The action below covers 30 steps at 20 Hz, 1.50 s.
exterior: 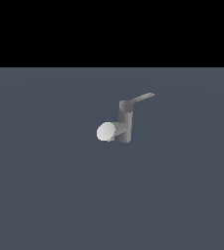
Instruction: Turn on the faucet by rotating a designated handle.
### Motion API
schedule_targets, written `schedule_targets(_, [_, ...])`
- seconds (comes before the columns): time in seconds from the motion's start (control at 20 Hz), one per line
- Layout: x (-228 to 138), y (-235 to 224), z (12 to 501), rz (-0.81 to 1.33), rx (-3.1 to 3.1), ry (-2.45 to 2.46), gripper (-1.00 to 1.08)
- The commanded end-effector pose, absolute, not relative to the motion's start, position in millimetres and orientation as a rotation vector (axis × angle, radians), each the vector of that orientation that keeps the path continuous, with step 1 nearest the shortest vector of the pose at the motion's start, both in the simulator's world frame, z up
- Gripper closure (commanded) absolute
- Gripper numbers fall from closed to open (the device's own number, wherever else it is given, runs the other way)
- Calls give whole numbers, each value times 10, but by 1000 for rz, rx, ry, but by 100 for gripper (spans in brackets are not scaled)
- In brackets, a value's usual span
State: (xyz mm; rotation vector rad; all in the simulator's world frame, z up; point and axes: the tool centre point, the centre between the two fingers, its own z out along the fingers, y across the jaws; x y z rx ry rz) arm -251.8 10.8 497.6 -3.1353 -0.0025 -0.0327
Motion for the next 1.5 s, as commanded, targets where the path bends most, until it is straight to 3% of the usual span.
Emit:
schedule_targets(0.0, [-2518,108,4976,-33,-3135,-3,108])
schedule_targets(0.7, [-2268,220,4757,-31,-3129,192,108])
schedule_targets(1.45, [-1474,366,4116,-24,-3040,752,108])
